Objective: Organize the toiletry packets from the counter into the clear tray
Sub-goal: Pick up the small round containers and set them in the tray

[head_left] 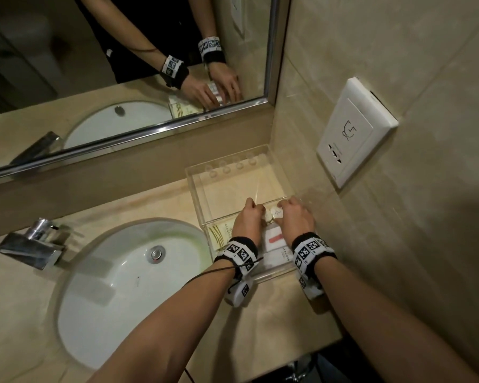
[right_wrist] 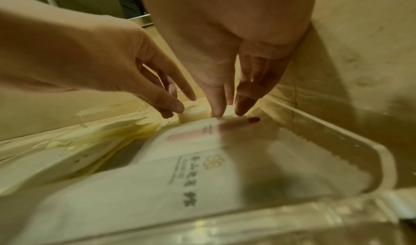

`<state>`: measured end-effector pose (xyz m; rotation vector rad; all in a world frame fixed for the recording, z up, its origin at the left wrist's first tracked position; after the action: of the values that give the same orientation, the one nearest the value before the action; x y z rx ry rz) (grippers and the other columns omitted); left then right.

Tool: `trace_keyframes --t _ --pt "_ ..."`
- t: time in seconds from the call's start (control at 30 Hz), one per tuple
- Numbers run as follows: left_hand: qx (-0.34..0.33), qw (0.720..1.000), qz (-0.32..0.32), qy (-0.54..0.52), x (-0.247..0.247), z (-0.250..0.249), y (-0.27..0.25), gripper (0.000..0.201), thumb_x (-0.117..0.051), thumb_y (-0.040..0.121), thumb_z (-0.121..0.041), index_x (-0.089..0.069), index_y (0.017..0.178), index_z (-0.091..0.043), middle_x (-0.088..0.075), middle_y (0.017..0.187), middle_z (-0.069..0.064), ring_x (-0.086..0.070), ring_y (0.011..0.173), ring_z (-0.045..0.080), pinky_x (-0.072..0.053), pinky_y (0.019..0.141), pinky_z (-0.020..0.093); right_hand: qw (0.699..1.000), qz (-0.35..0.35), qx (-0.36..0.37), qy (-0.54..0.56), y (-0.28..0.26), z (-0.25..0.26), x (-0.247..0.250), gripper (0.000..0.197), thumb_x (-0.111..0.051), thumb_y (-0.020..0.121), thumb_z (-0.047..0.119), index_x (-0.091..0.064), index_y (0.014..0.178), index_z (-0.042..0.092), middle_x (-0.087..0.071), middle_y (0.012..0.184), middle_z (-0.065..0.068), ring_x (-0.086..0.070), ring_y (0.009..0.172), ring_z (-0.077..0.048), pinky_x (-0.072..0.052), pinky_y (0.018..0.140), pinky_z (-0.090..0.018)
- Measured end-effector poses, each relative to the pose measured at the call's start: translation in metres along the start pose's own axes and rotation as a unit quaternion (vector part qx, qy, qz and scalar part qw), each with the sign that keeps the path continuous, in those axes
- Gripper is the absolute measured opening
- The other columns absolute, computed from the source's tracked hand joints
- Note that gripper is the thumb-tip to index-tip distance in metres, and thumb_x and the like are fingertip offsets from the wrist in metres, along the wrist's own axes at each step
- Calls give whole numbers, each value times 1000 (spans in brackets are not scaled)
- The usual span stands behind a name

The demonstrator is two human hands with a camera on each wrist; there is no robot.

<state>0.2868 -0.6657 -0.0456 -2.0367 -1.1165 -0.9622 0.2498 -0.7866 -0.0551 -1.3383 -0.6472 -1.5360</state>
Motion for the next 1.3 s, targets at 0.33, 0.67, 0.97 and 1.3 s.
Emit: trace_keyframes --t 0.33,0.67,0.97,1.3 --pt "-109 984 62 126 -3 2 2 30 -64 82 -5 -65 111 -13 -61 126 5 -59 109 27 -52 90 39 1000 7 1 -19 0 0 -3 42 -71 85 27 -56 121 11 -54 127 -7 -62 101 -26 -54 87 -41" --pt "-106 981 70 149 -5 -4 4 30 -73 77 -9 -63 105 -11 -54 108 6 -55 95 24 -50 76 35 1000 10 5 -23 1 -2 -4 40 -68 87 27 -56 122 12 -52 126 -7 -64 97 -25 -55 85 -40" --pt "-116 984 53 125 -8 -13 9 15 -60 89 -13 -66 98 -3 -52 104 9 -57 89 28 -47 72 35 1000 9 -1 -16 3 -2 -2 38 -72 83 10 -60 119 12 -52 123 -7 -65 95 -26 -56 84 -40" --pt "-112 988 58 93 1 -10 6 23 -62 83 -4 -65 106 -7 -58 108 7 -59 97 26 -50 82 36 999 -4 -12 33 -2 -3 2 37 -69 87 14 -58 122 11 -51 130 -7 -63 102 -27 -54 89 -41"
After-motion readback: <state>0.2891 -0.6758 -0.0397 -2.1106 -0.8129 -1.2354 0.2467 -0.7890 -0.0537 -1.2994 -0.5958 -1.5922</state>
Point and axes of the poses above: each hand's wrist, its own y-axis towards the middle knuckle, its own x-axis out of the back of the hand, z = x × y, the point moved 3 cm from there along y, towards the middle knuckle
